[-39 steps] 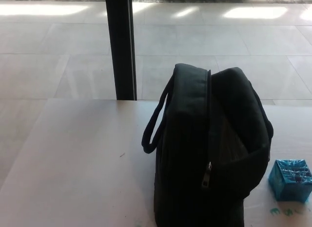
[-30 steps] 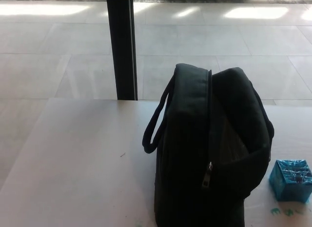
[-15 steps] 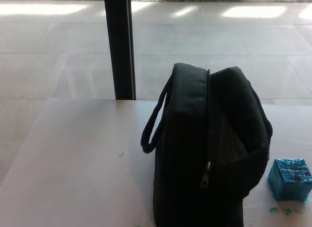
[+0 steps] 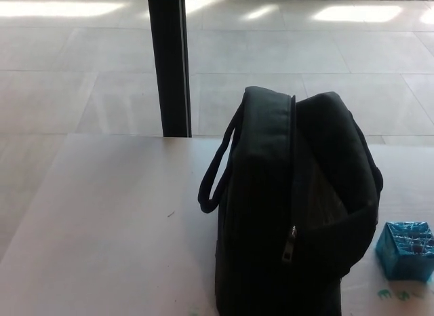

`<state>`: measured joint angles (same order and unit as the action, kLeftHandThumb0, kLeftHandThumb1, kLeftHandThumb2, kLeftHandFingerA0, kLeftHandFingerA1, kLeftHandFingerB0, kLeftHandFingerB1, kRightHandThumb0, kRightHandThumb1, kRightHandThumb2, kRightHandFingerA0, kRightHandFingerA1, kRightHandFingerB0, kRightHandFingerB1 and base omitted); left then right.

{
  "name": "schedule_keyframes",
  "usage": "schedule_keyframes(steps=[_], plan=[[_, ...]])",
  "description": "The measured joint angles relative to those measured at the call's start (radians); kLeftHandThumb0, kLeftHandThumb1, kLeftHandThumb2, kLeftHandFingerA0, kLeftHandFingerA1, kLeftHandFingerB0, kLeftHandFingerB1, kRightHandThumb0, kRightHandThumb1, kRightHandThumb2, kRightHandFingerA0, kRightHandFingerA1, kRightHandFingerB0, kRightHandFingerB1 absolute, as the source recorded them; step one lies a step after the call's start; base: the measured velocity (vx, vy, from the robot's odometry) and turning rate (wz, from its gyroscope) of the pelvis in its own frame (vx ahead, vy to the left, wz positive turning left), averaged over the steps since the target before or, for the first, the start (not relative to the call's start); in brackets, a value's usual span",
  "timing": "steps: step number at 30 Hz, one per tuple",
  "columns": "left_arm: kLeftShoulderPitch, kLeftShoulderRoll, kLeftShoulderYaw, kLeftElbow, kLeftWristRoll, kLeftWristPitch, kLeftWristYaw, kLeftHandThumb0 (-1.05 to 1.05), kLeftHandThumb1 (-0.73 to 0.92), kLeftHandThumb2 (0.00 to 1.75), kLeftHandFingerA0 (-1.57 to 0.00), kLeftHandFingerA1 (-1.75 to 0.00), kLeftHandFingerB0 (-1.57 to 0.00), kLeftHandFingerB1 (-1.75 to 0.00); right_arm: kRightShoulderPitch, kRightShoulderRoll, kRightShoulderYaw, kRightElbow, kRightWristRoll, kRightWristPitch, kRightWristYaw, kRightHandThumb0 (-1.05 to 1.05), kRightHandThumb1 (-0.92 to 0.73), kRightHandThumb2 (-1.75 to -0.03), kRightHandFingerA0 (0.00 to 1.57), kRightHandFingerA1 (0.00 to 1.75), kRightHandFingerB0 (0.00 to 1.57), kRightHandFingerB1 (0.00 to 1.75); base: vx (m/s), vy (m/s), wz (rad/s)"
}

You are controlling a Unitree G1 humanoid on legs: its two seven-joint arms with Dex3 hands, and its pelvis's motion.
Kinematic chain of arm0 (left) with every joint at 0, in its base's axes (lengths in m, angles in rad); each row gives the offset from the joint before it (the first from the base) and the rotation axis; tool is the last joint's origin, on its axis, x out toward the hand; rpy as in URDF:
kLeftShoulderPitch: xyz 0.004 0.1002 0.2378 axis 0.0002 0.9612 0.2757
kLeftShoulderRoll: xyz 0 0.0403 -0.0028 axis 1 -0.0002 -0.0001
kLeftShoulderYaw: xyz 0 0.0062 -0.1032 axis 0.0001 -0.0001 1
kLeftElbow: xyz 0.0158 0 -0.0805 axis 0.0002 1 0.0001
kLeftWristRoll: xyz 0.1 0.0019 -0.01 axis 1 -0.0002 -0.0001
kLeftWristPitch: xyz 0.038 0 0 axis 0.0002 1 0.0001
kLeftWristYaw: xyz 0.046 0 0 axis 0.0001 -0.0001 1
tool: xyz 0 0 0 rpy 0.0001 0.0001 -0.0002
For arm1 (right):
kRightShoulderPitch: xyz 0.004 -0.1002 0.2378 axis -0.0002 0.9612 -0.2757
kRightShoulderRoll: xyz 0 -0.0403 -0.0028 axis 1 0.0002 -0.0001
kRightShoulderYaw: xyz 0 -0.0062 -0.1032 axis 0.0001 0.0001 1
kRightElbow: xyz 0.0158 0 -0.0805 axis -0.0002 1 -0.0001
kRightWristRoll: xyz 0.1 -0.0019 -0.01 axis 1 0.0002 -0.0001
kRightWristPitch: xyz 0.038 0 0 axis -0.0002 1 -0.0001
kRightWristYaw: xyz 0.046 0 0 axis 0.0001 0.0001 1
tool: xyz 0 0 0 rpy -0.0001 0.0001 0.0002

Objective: The robot uses its right hand to pick up the cube kept on the middle of the desk and put it inside the bag next to it

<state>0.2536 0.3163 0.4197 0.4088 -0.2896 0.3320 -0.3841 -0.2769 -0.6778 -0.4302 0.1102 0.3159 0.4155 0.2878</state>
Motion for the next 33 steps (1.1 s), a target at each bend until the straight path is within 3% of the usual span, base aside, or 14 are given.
schedule_keyframes(steps=[1,4,5,6,11,15,17,18,22,24,25,30,31,33], plan=[[0.000,0.000,0.000,0.000,-0.001,0.000,0.000,-0.41,0.75,0.61,-0.43,-0.47,-0.40,-0.45,-0.014,-0.003,0.040,0.003,-0.007,0.001,0.009,-0.80,-0.59,-0.98,0.02,0.25,0.10,0.33,0.00,0.000,0.00],[0.001,0.001,0.000,0.001,-0.005,0.002,-0.001,-0.43,0.55,0.92,-0.39,-0.60,-0.32,-0.55,-0.048,-0.017,0.144,0.017,-0.035,0.003,0.035,-0.79,-0.58,-0.97,0.03,0.34,0.10,0.39,0.00,0.000,0.00],[0.001,0.002,0.000,0.001,-0.006,0.003,-0.001,-0.42,0.55,0.93,-0.40,-0.60,-0.32,-0.55,-0.056,-0.022,0.172,0.019,-0.044,0.004,0.041,-0.74,-0.75,-0.65,0.06,0.27,0.17,0.27,0.00,0.000,0.00],[0.002,0.004,0.000,0.002,-0.006,0.003,-0.002,-0.42,0.55,0.93,-0.40,-0.60,-0.32,-0.55,-0.070,-0.029,0.216,0.021,-0.057,0.009,0.049,-0.77,-0.59,-0.97,0.03,0.31,0.11,0.37,0.00,0.000,0.00],[0.011,0.016,0.000,-0.001,-0.007,0.007,-0.007,-0.42,0.55,0.93,-0.39,-0.60,-0.30,-0.55,-0.103,-0.044,0.352,0.019,-0.111,0.021,0.088,-0.85,-0.62,-1.00,0.00,0.25,0.12,0.31,0.00,0.000,0.00],[0.011,0.023,0.000,0.003,-0.008,0.007,-0.008,-0.40,0.74,0.61,-0.44,-0.47,-0.41,-0.45,-0.121,-0.059,0.426,0.031,-0.157,0.019,0.110,-0.86,-0.65,-1.02,0.02,0.36,0.12,0.29,0.00,0.000,0.00],[0.010,0.025,0.000,0.005,-0.008,0.007,-0.008,-0.42,0.55,0.93,-0.40,-0.60,-0.32,-0.55,-0.122,-0.065,0.467,0.039,-0.186,0.011,0.118,-0.84,-0.64,-1.02,0.02,0.37,0.11,0.29,0.00,0.000,0.00],[0.010,0.025,0.000,0.006,-0.008,0.008,-0.008,-0.41,0.74,0.61,-0.45,-0.47,-0.42,-0.46,-0.122,-0.065,0.480,0.041,-0.196,0.007,0.121,-0.81,-0.64,-1.03,0.00,0.35,0.09,0.29,0.00,0.000,0.00],[0.009,0.027,-0.002,0.005,-0.009,0.008,-0.007,-0.42,0.72,0.61,-0.45,-0.48,-0.42,-0.45,-0.133,-0.068,0.559,0.066,-0.253,-0.017,0.138,-0.87,-0.65,-1.02,0.02,0.30,0.09,0.22,0.00,0.000,0.00],[0.009,0.027,-0.002,0.005,-0.008,0.008,-0.007,-0.41,0.73,0.61,-0.45,-0.47,-0.41,-0.45,-0.144,-0.068,0.593,0.082,-0.279,-0.028,0.144,-0.91,-0.68,-1.06,0.02,0.26,0.08,0.18,0.00,0.000,0.00],[0.010,0.027,-0.003,0.005,-0.008,0.008,-0.007,-0.43,0.55,0.94,-0.40,-0.60,-0.30,-0.54,-0.153,-0.068,0.615,0.085,-0.294,-0.031,0.146,-1.00,-0.71,-1.06,0.00,0.14,0.06,0.11,0.00,0.000,0.00],[0.007,0.028,-0.006,0.005,-0.008,0.008,-0.007,-0.41,0.55,0.93,-0.40,-0.59,-0.32,-0.55,-0.202,-0.068,0.703,0.106,-0.358,-0.035,0.163,-1.05,-0.70,-1.06,0.00,0.07,0.04,0.05,0.00,0.000,0.00],[0.007,0.028,-0.006,0.005,-0.009,0.008,-0.007,-0.38,0.74,0.62,-0.44,-0.46,-0.42,-0.45,-0.211,-0.068,0.721,0.113,-0.376,-0.035,0.169,-1.05,-0.69,-1.05,0.00,0.06,0.03,0.05,0.00,0.000,0.00],[0.007,0.028,-0.006,0.006,-0.009,0.009,-0.007,-0.39,0.75,0.62,-0.43,-0.46,-0.41,-0.44,-0.220,-0.068,0.744,0.121,-0.400,-0.037,0.178,-1.05,-0.68,-1.05,0.00,0.06,0.02,0.04,0.00,0.000,0.00]])
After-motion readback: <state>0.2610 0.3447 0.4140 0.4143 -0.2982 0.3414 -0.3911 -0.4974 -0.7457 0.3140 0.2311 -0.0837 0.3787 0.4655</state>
